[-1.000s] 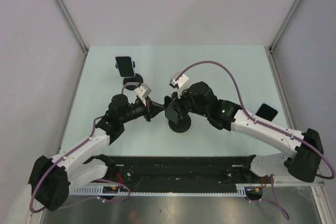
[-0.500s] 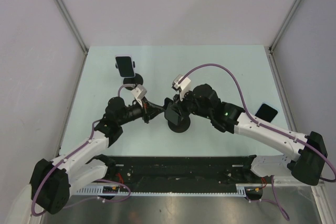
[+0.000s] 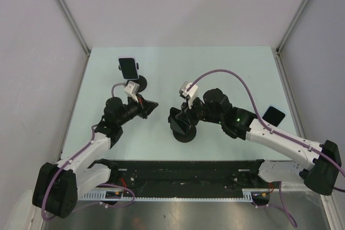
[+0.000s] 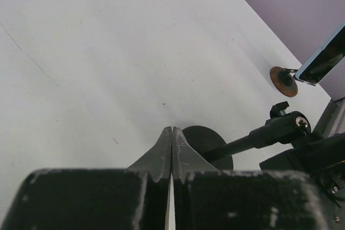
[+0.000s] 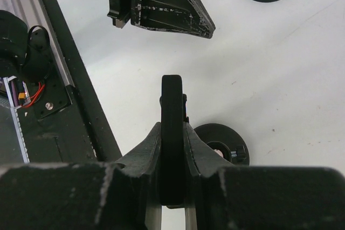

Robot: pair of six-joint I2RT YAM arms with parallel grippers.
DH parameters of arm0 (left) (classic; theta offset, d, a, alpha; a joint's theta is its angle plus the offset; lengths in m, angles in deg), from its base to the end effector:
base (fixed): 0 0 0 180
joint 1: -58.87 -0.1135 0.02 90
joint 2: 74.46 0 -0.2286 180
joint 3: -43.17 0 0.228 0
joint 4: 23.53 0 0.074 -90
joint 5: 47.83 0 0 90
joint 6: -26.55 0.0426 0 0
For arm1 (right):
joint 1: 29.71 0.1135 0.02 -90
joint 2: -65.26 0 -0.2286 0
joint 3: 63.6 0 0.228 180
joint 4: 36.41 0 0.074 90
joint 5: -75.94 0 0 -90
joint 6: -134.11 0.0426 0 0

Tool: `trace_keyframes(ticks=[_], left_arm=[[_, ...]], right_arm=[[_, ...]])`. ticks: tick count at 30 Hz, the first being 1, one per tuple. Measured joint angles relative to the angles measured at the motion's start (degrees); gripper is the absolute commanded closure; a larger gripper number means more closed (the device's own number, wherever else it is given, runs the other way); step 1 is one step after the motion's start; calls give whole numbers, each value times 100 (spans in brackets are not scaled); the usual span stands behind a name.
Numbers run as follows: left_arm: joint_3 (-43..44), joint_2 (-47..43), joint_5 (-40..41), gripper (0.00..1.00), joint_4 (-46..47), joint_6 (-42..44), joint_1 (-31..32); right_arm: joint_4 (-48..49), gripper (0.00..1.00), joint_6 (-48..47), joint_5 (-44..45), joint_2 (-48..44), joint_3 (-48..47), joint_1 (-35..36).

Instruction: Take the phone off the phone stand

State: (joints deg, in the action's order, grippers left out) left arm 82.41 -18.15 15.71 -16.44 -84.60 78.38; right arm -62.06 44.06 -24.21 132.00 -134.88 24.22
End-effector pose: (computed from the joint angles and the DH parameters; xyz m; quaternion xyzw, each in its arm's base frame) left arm 0.2025 -0.0919 0.2173 0.1365 0.7476 -0.3818 0.5260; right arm 0.1501 0.2188 0.2998 -0.4174 0.7093 0.3203 0.4692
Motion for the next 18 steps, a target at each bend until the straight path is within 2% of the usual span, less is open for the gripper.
trace_keyframes(ticks=[3,4,6,7,10,12,18], left_arm=[[0,31,9,79,-9,-35,0],[0,26,-24,63,-11,-48,0],[-11,-33,-83,50,-22,-48,4],[-44,-116,-103,40,-24,-76,22],[-212,-595,-120,28,-44,-70,184],[-251,-820,-116,25,-42,-24,389],[-256,-857,-129,25,-42,299,1021]], right_arm=[[2,100,-2,-44,0,0,4],[2,100,-2,-39,0,0,4],[2,100,2,-2,0,0,4],[2,100,4,28,0,0,4],[7,100,46,133,0,0,4],[11,100,57,201,0,0,-2],[17,100,109,284,0,0,-2]])
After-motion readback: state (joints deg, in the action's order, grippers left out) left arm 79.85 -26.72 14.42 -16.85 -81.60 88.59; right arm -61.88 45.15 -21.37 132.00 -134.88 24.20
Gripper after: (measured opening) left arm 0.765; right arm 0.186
